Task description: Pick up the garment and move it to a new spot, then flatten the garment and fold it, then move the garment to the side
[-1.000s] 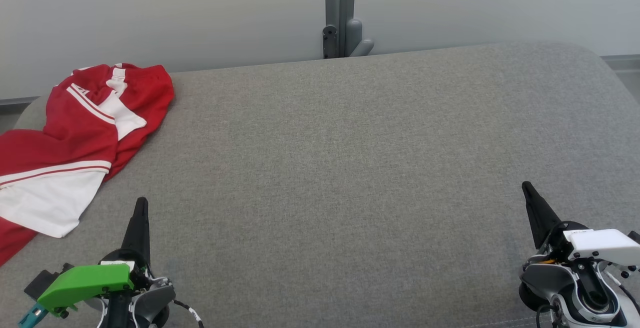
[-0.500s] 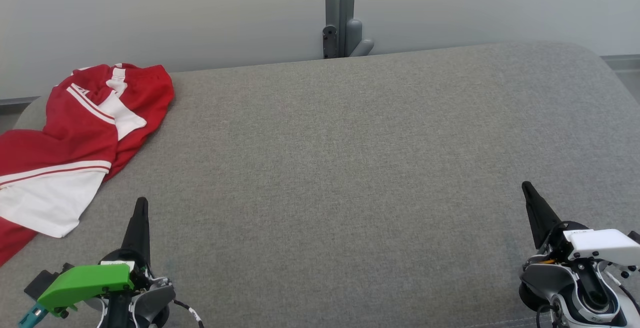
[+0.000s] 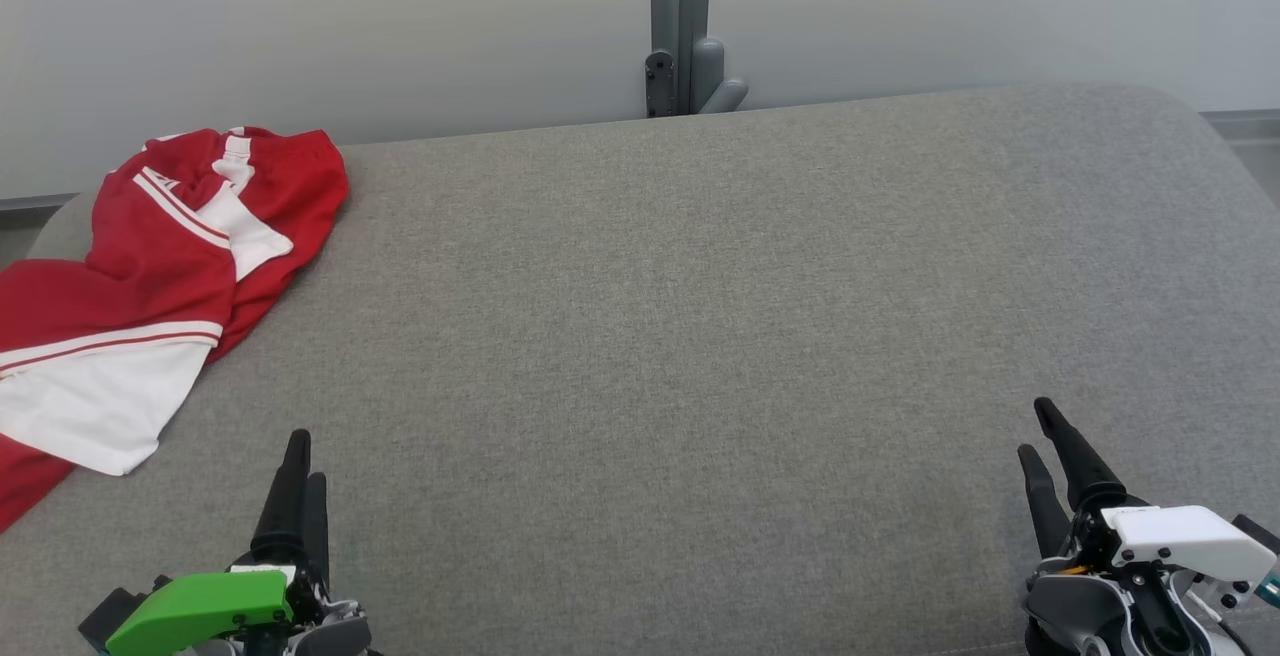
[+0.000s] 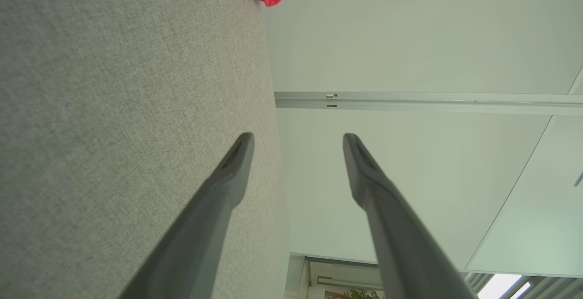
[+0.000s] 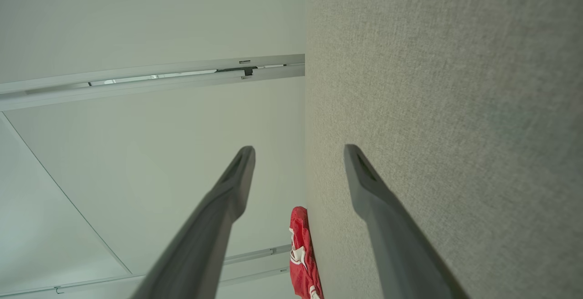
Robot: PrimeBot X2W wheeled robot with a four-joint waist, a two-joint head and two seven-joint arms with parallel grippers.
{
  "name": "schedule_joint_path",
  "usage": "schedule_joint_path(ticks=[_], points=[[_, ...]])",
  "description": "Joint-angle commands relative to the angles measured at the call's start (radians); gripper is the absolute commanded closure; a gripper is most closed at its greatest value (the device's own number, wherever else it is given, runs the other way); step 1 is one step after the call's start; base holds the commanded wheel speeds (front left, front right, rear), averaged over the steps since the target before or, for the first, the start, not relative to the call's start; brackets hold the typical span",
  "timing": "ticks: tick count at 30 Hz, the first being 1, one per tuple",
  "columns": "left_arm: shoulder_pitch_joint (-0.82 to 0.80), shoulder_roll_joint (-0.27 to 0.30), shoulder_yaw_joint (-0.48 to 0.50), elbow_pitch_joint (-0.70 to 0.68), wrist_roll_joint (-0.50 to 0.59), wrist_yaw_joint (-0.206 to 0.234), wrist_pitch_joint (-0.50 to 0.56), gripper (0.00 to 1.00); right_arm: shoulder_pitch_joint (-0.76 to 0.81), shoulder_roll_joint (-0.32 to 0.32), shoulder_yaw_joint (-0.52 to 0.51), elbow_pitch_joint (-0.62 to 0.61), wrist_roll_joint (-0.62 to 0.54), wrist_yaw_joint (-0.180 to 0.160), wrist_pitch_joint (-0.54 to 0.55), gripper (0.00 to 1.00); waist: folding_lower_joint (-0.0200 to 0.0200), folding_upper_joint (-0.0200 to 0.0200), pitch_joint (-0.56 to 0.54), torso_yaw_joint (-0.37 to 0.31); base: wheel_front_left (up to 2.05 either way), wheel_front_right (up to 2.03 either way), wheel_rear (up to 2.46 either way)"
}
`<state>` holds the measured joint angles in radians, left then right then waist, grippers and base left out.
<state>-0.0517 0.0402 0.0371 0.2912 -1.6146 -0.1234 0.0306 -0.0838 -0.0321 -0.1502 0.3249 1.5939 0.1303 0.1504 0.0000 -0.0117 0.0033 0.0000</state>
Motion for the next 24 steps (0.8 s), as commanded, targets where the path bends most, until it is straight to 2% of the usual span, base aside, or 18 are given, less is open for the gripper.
schedule_joint_path(ticks=[1, 11, 24], points=[[-0.012, 0.004, -0.005, -0.024, 0.017, 0.002, -0.011, 0.00, -0.009, -0.006, 0.008, -0.023, -0.012, 0.000, -0.014, 0.00, 0.0000, 0.0007, 0.000, 0.000, 0.00, 0.00, 0.00], [0.002, 0.005, -0.025, -0.069, 0.118, 0.028, -0.050, 0.00, 0.006, -0.008, 0.024, -0.053, -0.097, 0.000, -0.069, 0.00, 0.0000, 0.0016, -0.001, 0.000, 0.00, 0.00, 0.00], [0.019, 0.006, -0.054, -0.150, 0.313, 0.076, -0.095, 0.00, 0.031, -0.011, 0.040, -0.139, -0.288, 0.000, -0.133, 0.00, 0.0000, 0.0028, -0.002, 0.002, 0.00, 0.00, 0.00]])
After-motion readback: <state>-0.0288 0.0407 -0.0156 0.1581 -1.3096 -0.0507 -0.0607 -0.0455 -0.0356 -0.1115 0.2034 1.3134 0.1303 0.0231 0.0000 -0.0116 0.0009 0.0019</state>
